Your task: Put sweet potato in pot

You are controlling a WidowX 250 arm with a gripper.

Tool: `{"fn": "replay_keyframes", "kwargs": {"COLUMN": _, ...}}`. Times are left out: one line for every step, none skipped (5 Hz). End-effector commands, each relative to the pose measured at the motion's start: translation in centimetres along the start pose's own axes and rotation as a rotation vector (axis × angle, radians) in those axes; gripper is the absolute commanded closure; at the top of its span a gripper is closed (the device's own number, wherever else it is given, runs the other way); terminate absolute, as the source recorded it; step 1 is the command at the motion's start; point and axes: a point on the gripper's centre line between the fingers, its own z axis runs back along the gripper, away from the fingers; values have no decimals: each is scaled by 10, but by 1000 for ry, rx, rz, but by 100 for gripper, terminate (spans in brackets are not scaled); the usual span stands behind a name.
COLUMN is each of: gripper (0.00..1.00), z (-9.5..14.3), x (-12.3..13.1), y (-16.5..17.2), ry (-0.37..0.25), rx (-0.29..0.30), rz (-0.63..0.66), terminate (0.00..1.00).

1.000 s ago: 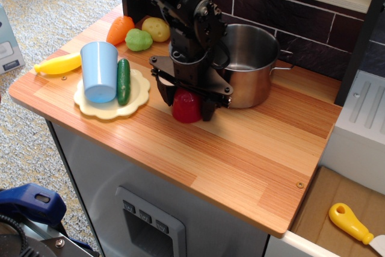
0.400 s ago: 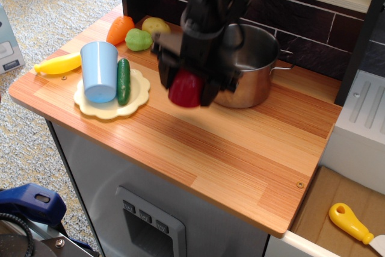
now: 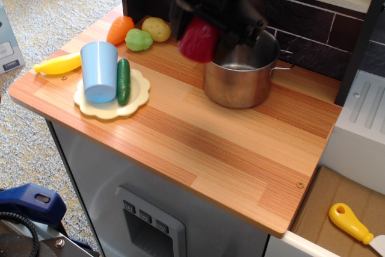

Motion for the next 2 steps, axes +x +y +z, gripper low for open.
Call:
{"fn": "replay_keyframes", "kwargs": {"gripper": 100, "z": 15, "x": 37, "y": -1, "ry": -177, "rx": -52, "rz": -39, "terminate": 0}}
{"fn": "replay_keyframes", "kwargs": {"gripper": 100, "z": 5, "x": 52, "y": -5, "ry": -228, "rx": -98, "rz": -50, "terminate": 0}}
